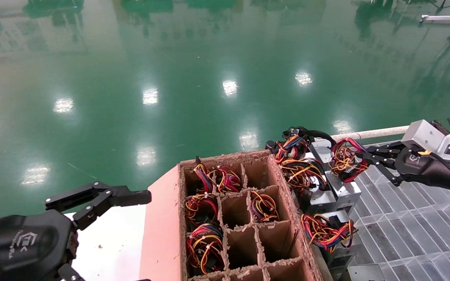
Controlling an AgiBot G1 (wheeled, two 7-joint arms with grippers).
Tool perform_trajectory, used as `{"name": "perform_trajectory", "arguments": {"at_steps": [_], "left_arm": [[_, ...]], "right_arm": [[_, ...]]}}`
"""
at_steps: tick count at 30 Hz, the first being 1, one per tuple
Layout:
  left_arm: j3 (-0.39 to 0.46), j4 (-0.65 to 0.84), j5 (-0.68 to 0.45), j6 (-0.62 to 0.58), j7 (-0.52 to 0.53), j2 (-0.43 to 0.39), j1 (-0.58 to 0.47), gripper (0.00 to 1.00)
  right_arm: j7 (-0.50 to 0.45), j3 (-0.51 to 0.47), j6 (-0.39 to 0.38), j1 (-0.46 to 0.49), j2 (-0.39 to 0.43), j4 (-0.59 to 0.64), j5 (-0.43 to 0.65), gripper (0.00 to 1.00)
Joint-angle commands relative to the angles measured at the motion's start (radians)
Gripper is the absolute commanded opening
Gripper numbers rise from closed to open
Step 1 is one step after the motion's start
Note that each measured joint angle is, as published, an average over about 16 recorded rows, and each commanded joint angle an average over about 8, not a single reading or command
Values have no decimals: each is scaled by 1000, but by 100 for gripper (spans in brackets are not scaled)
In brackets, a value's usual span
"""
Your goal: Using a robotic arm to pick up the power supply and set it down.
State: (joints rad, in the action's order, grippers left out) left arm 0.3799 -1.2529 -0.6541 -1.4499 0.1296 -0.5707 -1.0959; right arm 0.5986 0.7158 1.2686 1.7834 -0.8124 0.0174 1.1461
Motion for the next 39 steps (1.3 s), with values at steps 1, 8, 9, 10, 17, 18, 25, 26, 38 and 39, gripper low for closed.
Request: {"name": "perform_trajectory", "arguments": {"at_steps": [1,8,9,10,17,18,25,26,38,39], "left_arm": [[0,0,0,0,0,0,0,100],[0,0,0,0,0,0,0,100],[0,0,0,0,0,0,0,100],[0,0,0,0,0,0,0,100],[0,0,0,0,0,0,0,100],[0,0,0,0,0,0,0,100],[0,0,0,0,0,0,0,100],[0,0,0,0,0,0,0,100],[0,1,0,1,0,0,0,100],[0,1,0,0,0,0,0,100]], "right_arm": [[-8,2,9,1,-1,-2,3,93],[-15,0,17,0,-2,-1,0,100],[-14,0,16,0,-1,-1,1,100],[-14,0,16,0,-1,-1,1,100],[-17,-3,18,5,5,1,-4,100],[-18,-3,19,7,8,1,-4,100],[-31,-1,28,32,25,0,-2,100],[-35,-2,30,35,27,1,-3,100],[-129,-55,116,38,43,37,-76,100],[-132,-59,117,33,45,30,-79,100]]}}
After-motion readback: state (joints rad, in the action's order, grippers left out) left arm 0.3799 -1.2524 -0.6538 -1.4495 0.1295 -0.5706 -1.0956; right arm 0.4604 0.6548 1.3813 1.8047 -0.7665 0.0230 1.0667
